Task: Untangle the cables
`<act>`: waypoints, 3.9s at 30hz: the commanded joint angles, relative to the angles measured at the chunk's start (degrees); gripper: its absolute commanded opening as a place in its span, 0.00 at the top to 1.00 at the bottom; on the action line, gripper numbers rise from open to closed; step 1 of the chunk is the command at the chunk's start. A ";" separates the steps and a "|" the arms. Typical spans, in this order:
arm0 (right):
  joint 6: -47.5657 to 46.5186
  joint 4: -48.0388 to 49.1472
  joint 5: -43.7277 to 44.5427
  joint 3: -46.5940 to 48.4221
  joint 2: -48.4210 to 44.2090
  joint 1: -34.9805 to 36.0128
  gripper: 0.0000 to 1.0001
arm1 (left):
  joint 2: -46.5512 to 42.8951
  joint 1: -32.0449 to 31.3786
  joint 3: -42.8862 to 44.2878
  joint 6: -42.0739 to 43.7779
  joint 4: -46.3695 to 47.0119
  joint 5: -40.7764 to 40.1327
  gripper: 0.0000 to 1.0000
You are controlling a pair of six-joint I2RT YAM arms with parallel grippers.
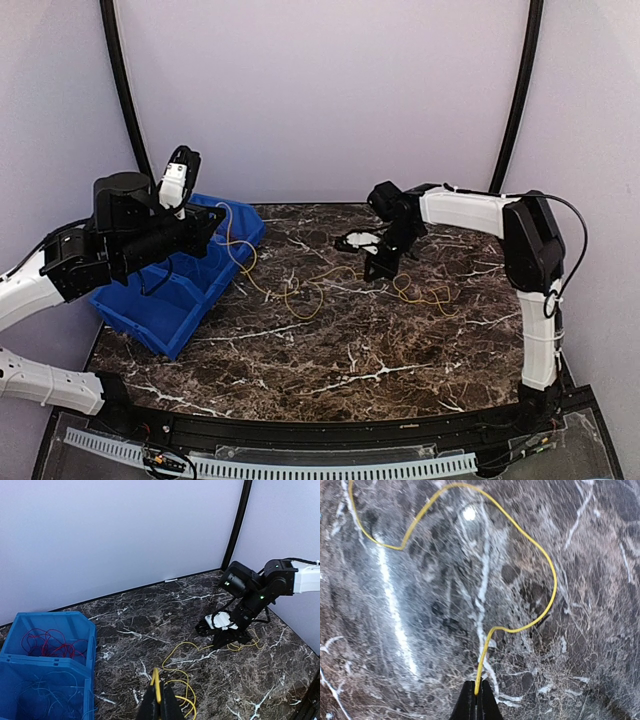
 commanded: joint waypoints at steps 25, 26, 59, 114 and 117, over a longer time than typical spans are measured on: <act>-4.41 25.20 9.24 39.17 13.75 33.62 1.00 | -17.87 -0.06 16.31 18.93 -6.90 -46.75 1.00; -3.51 26.76 9.28 40.41 15.29 33.93 1.00 | -18.14 -0.05 15.37 21.10 -4.50 -47.72 1.00; 2.70 24.73 -4.45 -3.62 -10.37 30.44 0.04 | -3.01 27.67 0.36 1.37 -31.22 -17.95 1.00; 8.61 19.66 4.69 -37.89 -24.74 -20.50 0.37 | 25.87 7.46 8.40 -5.34 -2.75 18.89 0.48; 8.31 19.00 5.16 -39.31 -27.00 -20.52 0.37 | 29.81 5.17 7.96 -6.78 -0.63 19.13 0.48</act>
